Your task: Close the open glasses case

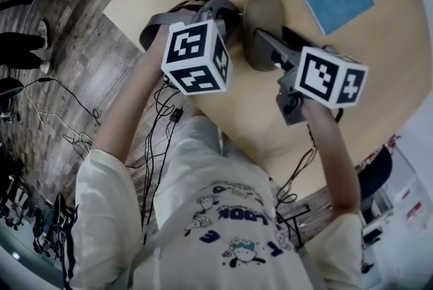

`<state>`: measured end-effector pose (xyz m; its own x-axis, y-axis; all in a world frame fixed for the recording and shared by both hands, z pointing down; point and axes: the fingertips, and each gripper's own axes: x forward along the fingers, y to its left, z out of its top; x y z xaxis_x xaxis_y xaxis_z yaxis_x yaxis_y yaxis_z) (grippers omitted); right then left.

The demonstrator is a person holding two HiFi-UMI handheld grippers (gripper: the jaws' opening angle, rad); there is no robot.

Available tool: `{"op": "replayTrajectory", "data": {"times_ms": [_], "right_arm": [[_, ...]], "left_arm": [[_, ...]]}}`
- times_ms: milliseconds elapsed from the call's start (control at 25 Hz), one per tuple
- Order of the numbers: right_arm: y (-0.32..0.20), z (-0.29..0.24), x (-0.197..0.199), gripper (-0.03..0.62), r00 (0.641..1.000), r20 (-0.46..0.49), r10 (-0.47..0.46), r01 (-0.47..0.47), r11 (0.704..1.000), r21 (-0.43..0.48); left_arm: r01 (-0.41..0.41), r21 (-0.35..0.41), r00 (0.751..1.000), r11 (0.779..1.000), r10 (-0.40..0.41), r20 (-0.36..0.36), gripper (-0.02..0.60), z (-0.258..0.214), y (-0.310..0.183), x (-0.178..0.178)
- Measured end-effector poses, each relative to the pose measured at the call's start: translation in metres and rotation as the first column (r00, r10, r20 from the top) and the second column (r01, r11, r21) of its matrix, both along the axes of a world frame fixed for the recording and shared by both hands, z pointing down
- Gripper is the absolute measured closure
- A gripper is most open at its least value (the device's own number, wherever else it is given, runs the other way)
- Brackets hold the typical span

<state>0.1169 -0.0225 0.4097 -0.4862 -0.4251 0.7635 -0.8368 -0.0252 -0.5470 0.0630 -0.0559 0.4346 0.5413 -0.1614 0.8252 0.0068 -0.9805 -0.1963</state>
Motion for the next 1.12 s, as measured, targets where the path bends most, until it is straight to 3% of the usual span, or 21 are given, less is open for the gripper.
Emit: {"op": "replayTrajectory", "data": {"times_ms": [280, 440, 520, 600, 680, 760, 920, 960, 1120], "right_arm": [[-0.003, 0.006, -0.004, 0.306, 0.997, 0.038, 0.073, -0.073, 0.997, -0.014], [-0.009, 0.004, -0.006, 0.307, 0.993, 0.055, 0.104, -0.103, 0.994, -0.022], [-0.008, 0.002, -0.005, 0.307, 0.995, 0.040, 0.089, -0.089, 0.996, -0.010], [-0.007, 0.000, -0.003, 0.307, 0.998, 0.019, 0.067, -0.067, 0.998, 0.009], [-0.005, 0.001, -0.004, 0.307, 0.998, 0.014, 0.069, -0.069, 0.998, 0.014], [-0.005, 0.002, -0.004, 0.307, 0.998, 0.010, 0.067, -0.067, 0.998, 0.016], [-0.006, 0.003, -0.001, 0.307, 0.998, 0.009, 0.061, -0.061, 0.998, 0.011], [-0.007, 0.003, -0.001, 0.307, 0.998, 0.007, 0.057, -0.057, 0.998, 0.011], [-0.007, 0.006, -0.002, 0.307, 0.999, 0.013, 0.049, -0.049, 0.999, 0.007]], "left_arm": [[-0.039, -0.004, 0.999, 0.999, 0.039, -0.020, 0.581, -0.003, 0.013, -0.005], [-0.149, -0.068, 0.989, 0.986, 0.150, 0.007, 0.583, 0.006, 0.063, -0.005], [-0.061, -0.073, 0.997, 0.995, 0.059, -0.039, 0.583, 0.007, 0.075, -0.008], [0.109, -0.096, 0.988, 0.989, -0.118, -0.096, 0.583, 0.006, 0.065, -0.015], [0.275, -0.103, 0.949, 0.956, -0.287, -0.129, 0.581, 0.004, 0.040, -0.022], [0.351, -0.175, 0.913, 0.920, -0.378, -0.153, 0.581, 0.000, 0.022, -0.022], [0.341, -0.440, 0.863, 0.831, -0.463, -0.204, 0.562, -0.013, 0.010, -0.008], [0.335, -0.480, 0.856, 0.811, -0.475, -0.204, 0.538, -0.014, 0.009, -0.006], [0.323, -0.590, 0.839, 0.740, -0.512, -0.182, 0.537, -0.009, 0.010, -0.004]]}}
